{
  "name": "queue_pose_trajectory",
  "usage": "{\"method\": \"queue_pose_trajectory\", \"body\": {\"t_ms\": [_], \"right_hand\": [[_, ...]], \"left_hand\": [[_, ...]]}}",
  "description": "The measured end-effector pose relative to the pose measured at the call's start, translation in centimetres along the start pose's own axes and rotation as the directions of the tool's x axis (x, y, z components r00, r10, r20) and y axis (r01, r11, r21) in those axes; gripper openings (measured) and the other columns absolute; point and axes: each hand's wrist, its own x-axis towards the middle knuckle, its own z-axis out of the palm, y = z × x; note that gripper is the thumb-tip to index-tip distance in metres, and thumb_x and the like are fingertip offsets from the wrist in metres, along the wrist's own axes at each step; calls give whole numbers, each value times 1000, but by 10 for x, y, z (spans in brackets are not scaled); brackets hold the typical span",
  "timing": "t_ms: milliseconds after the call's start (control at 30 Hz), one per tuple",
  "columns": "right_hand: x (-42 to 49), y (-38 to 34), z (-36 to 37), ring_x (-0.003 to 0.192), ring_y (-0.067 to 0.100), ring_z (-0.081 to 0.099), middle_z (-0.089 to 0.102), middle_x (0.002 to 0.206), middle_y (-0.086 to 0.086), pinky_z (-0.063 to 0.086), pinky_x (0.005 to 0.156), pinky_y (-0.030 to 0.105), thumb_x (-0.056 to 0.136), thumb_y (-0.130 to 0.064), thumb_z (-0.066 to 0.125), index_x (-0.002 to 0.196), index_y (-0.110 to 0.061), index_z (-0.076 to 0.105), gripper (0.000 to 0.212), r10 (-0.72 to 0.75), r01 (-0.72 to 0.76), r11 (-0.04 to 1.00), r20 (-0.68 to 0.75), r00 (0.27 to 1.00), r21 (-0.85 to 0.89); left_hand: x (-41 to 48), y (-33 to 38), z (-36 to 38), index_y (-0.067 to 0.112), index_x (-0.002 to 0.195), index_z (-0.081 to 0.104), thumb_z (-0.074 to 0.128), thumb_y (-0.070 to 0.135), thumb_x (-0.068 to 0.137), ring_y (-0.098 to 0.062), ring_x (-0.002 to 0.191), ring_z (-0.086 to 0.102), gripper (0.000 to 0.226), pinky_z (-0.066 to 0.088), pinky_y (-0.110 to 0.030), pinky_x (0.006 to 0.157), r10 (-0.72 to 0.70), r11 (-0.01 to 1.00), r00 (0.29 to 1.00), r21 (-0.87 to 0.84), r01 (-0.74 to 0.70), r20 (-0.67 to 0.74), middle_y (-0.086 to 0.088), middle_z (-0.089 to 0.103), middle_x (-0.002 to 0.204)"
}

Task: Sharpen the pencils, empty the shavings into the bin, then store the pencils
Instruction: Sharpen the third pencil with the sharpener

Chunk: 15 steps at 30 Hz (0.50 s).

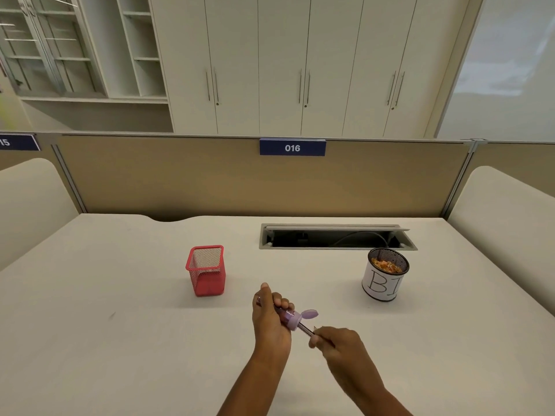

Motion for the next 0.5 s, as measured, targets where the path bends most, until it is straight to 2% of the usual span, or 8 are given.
{"method": "queue_pose_trajectory", "body": {"t_ms": [67, 100, 200, 267, 300, 333, 400, 500], "right_hand": [[0, -8, -9, 37, 3, 30, 38, 33, -8, 23, 42, 16, 90, -8, 49, 52, -19, 58, 41, 175, -213, 933, 151, 973, 289], [0, -8, -13, 34, 5, 26, 34, 35, -10, 20, 37, 15, 91, -8, 47, 54, -15, 59, 39, 239, -331, 853, 261, 935, 403], [3, -9, -22, 27, 3, 20, 30, 39, -5, 13, 28, 7, 89, -11, 45, 59, -8, 57, 32, 317, -697, 425, 626, 713, 578], [3, -9, -24, 24, 3, 22, 29, 38, -4, 13, 27, 5, 81, -12, 51, 62, -6, 56, 21, 247, -756, 268, 716, 653, 598], [2, -9, -24, 24, 3, 22, 30, 38, -4, 14, 26, 6, 79, -13, 53, 63, -5, 57, 18, 231, -750, 275, 716, 658, 601], [1, -8, -24, 25, 3, 22, 31, 39, -4, 15, 26, 7, 81, -13, 52, 65, -5, 60, 20, 246, -728, 334, 690, 681, 599], [0, -12, -23, 29, 4, 25, 38, 41, -3, 19, 29, 12, 92, -14, 45, 72, -7, 62, 27, 284, -610, 566, 564, 776, 555], [0, -16, -17, 38, 6, 41, 53, 51, -4, 29, 40, 15, 90, -23, 53, 80, -15, 56, 13, 203, -283, 897, 250, 947, 341]], "left_hand": [[-2, 1, 1, 11, 63, 38, 39, 27, 98, -7, 32, 44, 38, 46, -18, 43, -14, 1000, 1000, 9, 14, 17, 3, 44, 36], [-2, 2, 1, 10, 63, 37, 39, 27, 98, -7, 32, 43, 39, 45, -18, 44, -28, 1000, 999, 8, 28, 28, 3, 44, 37], [-4, 2, 0, 11, 64, 35, 39, 27, 98, -6, 33, 42, 38, 43, -16, 44, -58, 998, 995, -24, 60, 76, 4, 42, 37], [-4, 2, 0, 11, 63, 35, 38, 26, 98, -6, 32, 42, 39, 44, -16, 43, -73, 996, 992, -37, 77, 100, 4, 42, 37], [-4, 2, 1, 11, 63, 35, 39, 26, 98, -7, 33, 42, 39, 45, -18, 44, -77, 996, 992, -37, 81, 103, 4, 42, 37], [-3, 2, 0, 11, 63, 34, 39, 27, 98, -7, 33, 42, 38, 45, -21, 48, -78, 996, 992, -39, 83, 102, 4, 41, 38], [-3, 3, -1, 12, 64, 34, 40, 28, 98, -7, 33, 42, 38, 45, -23, 52, -76, 996, 994, -50, 80, 77, 4, 41, 38], [-3, 2, -3, 12, 63, 35, 39, 26, 98, -6, 30, 43, 38, 43, -13, 41, -56, 994, 998, -90, 57, 19, 4, 42, 35]]}}
